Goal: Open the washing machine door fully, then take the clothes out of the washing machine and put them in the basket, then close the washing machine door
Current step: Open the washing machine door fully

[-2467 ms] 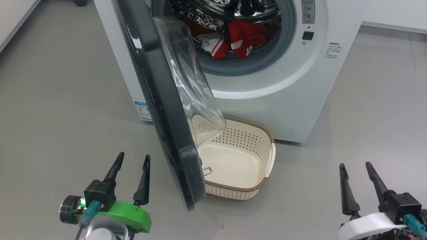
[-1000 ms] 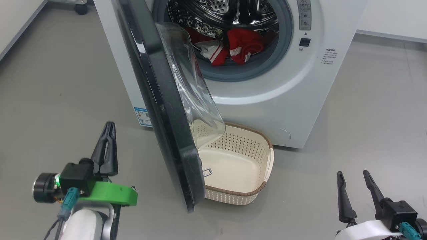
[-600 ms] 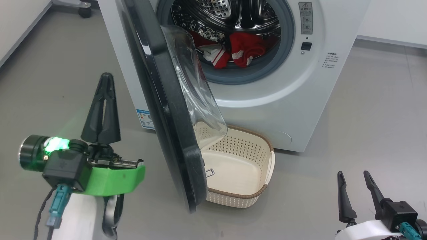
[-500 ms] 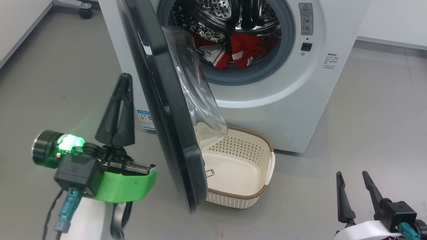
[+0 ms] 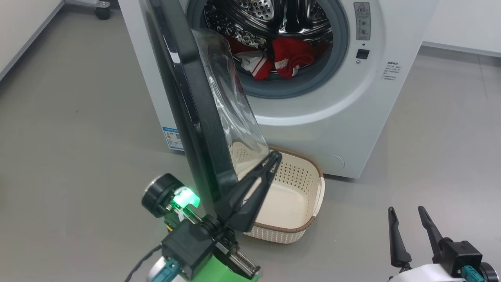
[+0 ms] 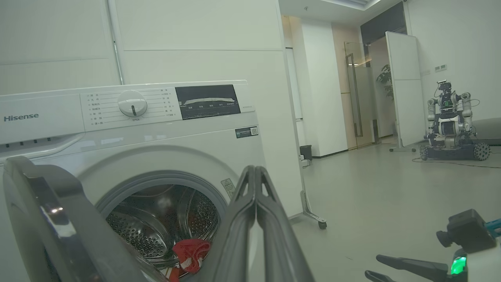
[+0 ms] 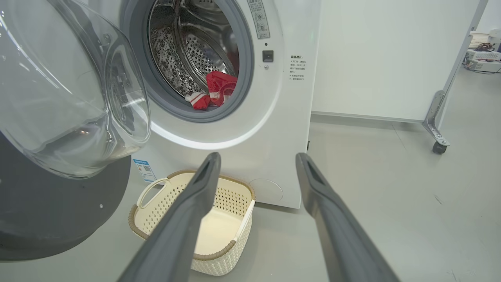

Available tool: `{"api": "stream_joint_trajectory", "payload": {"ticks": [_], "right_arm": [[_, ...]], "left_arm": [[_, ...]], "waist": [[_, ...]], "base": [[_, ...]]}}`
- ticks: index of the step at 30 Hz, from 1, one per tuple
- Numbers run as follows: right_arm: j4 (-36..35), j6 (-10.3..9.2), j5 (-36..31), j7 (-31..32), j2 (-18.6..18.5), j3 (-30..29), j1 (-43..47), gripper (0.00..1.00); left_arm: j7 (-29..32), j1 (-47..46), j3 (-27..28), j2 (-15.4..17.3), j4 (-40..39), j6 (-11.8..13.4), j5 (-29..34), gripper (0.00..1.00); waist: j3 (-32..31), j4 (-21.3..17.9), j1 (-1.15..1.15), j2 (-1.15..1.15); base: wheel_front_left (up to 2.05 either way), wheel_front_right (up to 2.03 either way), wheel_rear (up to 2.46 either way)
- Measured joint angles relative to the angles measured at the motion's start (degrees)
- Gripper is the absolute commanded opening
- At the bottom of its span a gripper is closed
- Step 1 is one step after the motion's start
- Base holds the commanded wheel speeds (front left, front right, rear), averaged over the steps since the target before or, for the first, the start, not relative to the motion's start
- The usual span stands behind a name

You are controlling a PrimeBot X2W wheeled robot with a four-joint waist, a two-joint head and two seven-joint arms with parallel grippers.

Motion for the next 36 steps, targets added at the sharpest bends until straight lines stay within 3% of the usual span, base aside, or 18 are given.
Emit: {"api": "stream_joint_trajectory", "payload": {"ticks": [7,15,27,36], "right_arm": [[-0.16,0.05,-0.42,0.0,0.03,-0.4,0.06,1.0],[-0.13,0.62,-0.59,0.0,0.09,-0.36,-0.01,1.0],[-0.05,1.15,-1.05,0.0,0.23,-0.98,-0.39,1.0],[0.13,1.52,-1.05,0.0,0.4,-1.65,-0.83,1.0]], "left_arm": [[6.61,2.75,-4.64,0.19,1.86,-0.42,-3.48,0.0],[12.25,4.41,-4.56,0.4,7.21,0.07,-3.57,0.0],[14.25,4.59,-1.04,0.57,11.6,3.67,-2.79,0.0],[13.91,4.48,-0.44,0.44,12.33,4.56,-2.52,0.0]], "waist": [[1.08,0.6,0.0,0.0],[1.94,0.82,0.0,0.0],[3.07,0.2,0.0,0.0],[3.2,0.43,0.0,0.0]], "base": [[0.0,0.0,0.0],[0.0,0.0,0.0],[0.0,0.0,0.0],[0.0,0.0,0.0]]}}
